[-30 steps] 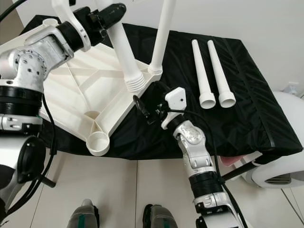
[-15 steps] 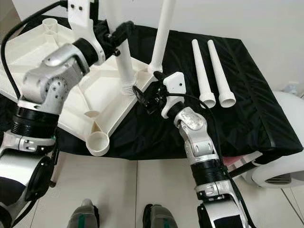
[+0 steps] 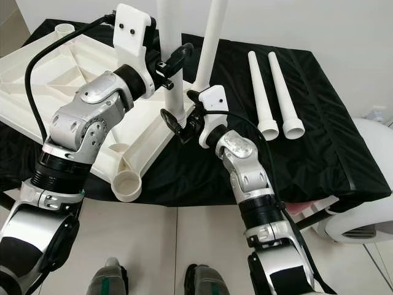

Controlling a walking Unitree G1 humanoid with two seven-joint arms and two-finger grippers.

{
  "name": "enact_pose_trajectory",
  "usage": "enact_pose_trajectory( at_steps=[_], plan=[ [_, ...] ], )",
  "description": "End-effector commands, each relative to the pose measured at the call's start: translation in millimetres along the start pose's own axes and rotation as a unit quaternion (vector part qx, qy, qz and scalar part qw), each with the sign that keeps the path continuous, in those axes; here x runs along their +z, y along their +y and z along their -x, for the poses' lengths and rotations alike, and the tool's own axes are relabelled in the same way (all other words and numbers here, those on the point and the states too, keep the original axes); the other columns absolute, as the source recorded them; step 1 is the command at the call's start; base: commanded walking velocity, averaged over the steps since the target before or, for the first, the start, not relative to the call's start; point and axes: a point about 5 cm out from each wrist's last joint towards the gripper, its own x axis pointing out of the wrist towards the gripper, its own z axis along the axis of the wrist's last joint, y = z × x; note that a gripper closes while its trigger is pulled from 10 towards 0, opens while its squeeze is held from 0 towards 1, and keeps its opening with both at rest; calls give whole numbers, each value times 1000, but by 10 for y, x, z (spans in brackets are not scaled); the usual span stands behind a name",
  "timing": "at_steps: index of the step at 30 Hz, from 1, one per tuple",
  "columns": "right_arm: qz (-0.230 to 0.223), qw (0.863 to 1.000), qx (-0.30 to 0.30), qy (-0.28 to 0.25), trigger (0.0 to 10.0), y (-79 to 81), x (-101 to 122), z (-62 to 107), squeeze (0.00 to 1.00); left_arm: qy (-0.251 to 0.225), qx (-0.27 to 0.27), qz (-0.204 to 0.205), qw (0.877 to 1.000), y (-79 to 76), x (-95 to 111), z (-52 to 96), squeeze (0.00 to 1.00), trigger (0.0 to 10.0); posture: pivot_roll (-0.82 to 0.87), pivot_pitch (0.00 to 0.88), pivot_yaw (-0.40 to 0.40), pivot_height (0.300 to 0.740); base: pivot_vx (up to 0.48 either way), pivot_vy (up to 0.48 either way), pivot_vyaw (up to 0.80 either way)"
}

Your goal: Building children table

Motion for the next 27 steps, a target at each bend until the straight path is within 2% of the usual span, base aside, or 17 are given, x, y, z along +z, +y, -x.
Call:
enact_pose_trajectory(
  at_steps=[1, 11, 21, 22, 23, 24, 25, 26, 27],
  plan=[
    [-5, 1000, 2, 12, 10000, -19, -32, -8, 0, -17, -6, -9, 1000, -74, 60, -5, 0, 10000, 53, 33, -102, 740, 0, 0, 0],
    [-5, 1000, -12, 8, 10000, -107, 41, -128, 0, -22, -18, -14, 1000, -171, 54, -3, 0, 10000, 57, 18, -106, 740, 0, 0, 0],
    [-9, 1000, -14, -1, 10000, -104, 84, -216, 0, -22, -21, -14, 999, -196, 50, -6, 0, 10000, 56, 14, -104, 740, 0, 0, 0],
    [-11, 1000, -13, -2, 4941, -100, 80, -225, 0, -22, -22, -14, 999, -200, 51, -7, 0, 10000, 57, 14, -105, 740, 0, 0, 0],
    [-11, 1000, -13, -2, 4941, -100, 80, -225, 0, -22, -22, -14, 999, -200, 51, -7, 0, 10000, 57, 14, -105, 740, 0, 0, 0],
    [-11, 1000, -13, -2, 3922, -92, 75, -234, 0, -23, -22, -14, 999, -204, 53, -8, 0, 10000, 57, 15, -106, 740, 0, 0, 0],
    [-11, 1000, -13, -2, 3922, -92, 75, -234, 0, -23, -22, -14, 999, -204, 53, -8, 0, 10000, 57, 15, -106, 740, 0, 0, 0],
    [-12, 1000, -15, -2, 5608, -80, 71, -250, 0, -23, -24, -13, 999, -217, 50, -9, 0, 10000, 58, 16, -107, 740, 0, 0, 0],
    [-12, 1000, -15, -2, 5608, -80, 71, -250, 0, -23, -24, -13, 999, -217, 50, -9, 0, 10000, 58, 16, -107, 740, 0, 0, 0]
  ],
)
